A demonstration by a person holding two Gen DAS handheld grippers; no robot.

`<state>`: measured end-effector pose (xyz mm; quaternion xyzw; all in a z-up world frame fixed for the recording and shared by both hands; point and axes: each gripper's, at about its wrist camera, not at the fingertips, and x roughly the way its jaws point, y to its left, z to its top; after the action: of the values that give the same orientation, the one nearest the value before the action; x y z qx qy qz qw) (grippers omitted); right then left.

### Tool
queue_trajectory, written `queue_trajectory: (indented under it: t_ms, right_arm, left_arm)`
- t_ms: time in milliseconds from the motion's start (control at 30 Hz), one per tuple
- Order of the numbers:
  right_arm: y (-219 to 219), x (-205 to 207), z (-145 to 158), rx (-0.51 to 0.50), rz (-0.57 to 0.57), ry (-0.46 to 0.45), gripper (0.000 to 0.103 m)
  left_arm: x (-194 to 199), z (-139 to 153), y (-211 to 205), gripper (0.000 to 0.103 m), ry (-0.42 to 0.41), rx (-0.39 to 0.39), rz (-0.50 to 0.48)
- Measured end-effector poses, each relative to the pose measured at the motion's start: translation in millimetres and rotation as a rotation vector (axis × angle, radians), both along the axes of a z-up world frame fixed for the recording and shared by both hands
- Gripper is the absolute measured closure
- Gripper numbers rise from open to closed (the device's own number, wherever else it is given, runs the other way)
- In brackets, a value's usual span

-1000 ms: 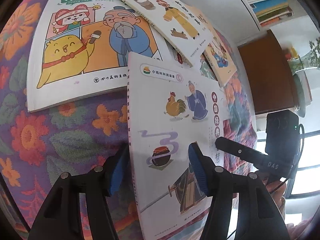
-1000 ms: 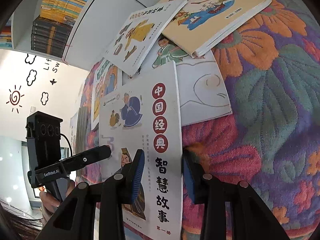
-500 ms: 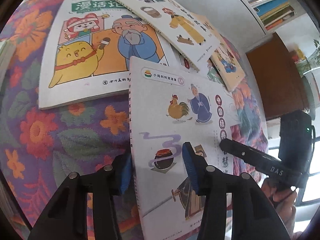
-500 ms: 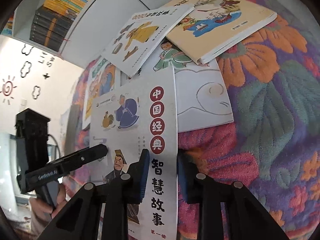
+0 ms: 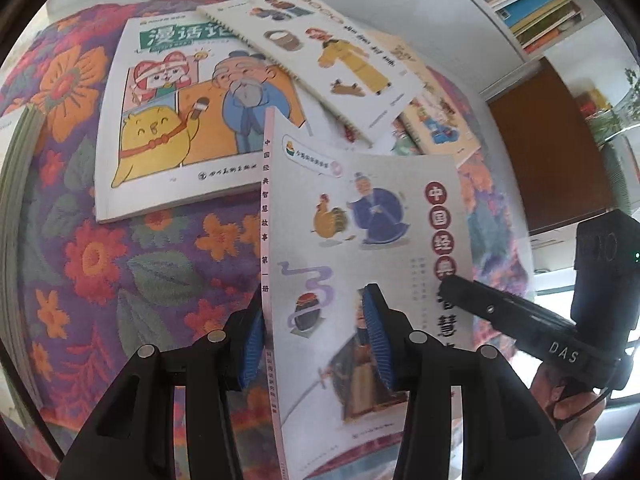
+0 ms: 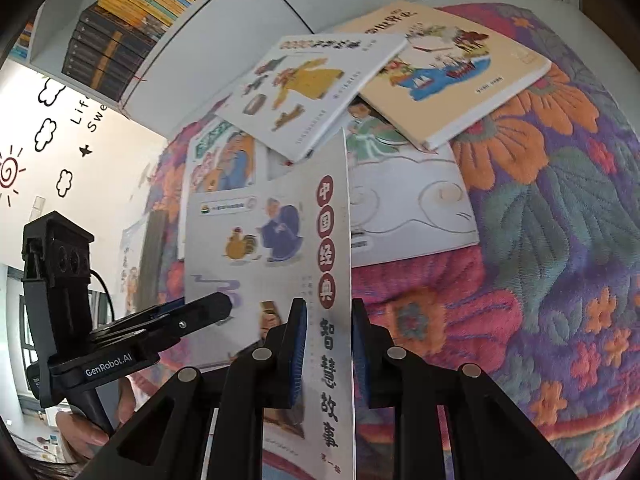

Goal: Organize books

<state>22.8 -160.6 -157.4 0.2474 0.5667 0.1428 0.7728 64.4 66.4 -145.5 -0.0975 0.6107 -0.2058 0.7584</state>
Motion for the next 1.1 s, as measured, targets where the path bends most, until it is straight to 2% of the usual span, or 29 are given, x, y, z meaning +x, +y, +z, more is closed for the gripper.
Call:
queue_trajectory:
  t_ms: [167, 400, 600, 733, 1100]
  right_arm:
    - [14, -3, 20, -0.014, 0.013, -0.027, 0.081]
    - [23, -3, 36, 0.024, -0.022, -0.001, 0.081]
    - [36, -1, 48, 0.001, -0.027, 0.006, 0.081]
    - [48, 3, 51, -0.011, -0.03, 0.016, 0.081]
    - [91, 11, 71, -0.011, 0.0, 0.001, 0.081]
  left_arm:
    - [1, 14, 3, 0.061, -0.015, -0.007, -0.012]
    - [3, 25, 17, 0.061, -0.013, -0.029, -0.003]
    - [5, 32, 28, 0.061, -0.02, -0.039, 0.005]
    - [7, 39, 36, 0.061, -0.031, -0.018, 0.009]
    - [9, 63, 83, 0.061, -0.067, -0.012, 0.049]
